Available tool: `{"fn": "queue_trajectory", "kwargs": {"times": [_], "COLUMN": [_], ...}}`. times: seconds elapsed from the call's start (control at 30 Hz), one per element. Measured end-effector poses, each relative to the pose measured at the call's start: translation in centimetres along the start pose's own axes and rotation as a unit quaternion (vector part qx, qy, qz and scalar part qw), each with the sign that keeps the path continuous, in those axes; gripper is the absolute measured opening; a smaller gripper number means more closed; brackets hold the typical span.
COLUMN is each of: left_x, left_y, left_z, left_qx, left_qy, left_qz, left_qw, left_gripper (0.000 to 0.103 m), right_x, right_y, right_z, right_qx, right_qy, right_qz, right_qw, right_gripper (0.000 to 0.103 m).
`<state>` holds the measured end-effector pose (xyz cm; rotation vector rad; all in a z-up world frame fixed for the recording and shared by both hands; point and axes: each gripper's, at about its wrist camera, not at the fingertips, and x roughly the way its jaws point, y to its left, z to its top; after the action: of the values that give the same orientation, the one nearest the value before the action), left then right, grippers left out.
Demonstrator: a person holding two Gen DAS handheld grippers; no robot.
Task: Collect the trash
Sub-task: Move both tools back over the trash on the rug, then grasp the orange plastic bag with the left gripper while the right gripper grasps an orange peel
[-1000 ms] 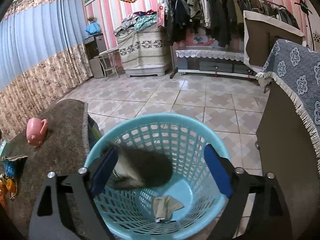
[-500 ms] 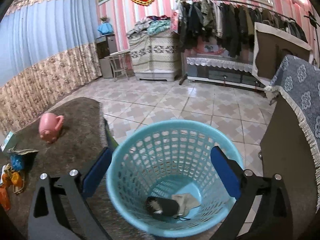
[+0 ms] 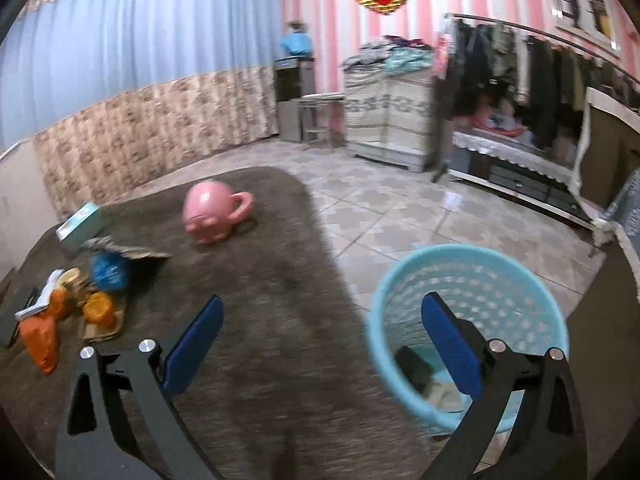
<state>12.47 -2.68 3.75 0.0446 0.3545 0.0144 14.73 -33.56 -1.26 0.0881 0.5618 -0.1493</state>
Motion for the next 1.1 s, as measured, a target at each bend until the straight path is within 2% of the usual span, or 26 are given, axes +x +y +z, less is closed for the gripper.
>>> {"fn": "queue_trajectory", "kwargs": {"times": [0.13,0.33,0.53,0.63,0.83,1.1], "left_x": [-0.3,-0.2,0.8,1.6,3.4,5.6], "left_y": [2.8,6.3,9.8,11.0,11.5,7.6], "left_z": [-0.5,-1.6,-3.5,-4.8,-7.0,-8.0], "left_qx": [-0.002,-0.018,-0.028,-0.039,-0.054,-0.029], "left_qy": [0.002,0.015,0.039,0.057,0.093,0.122], "left_qz": [0.026,0.053,0.087,0.092,0.076,0.021], "left_qw": [0.9997,0.9983,0.9950,0.9934,0.9913,0.9919], "left_gripper": [0.098,0.098,0.098,0.097,0.097,0.097], "right_x": [-0.1,0.4,1.0,1.4,2.5,3.2], "right_y": [2.3,4.7,6.4,7.3,9.0,10.3], "right_z": [-0.1,-0.3,-0.6,-0.9,-1.2,-1.4], "right_qx": [0.003,-0.001,-0.005,-0.011,-0.033,-0.050], "right_qy": [-0.002,0.001,0.006,0.011,0.021,0.028], "right_qz": [0.026,0.042,0.056,0.060,0.053,0.051], "right_qw": [1.000,0.999,0.998,0.998,0.998,0.997], "right_gripper": [0.097,0.097,0.097,0.097,0.097,0.097]}}
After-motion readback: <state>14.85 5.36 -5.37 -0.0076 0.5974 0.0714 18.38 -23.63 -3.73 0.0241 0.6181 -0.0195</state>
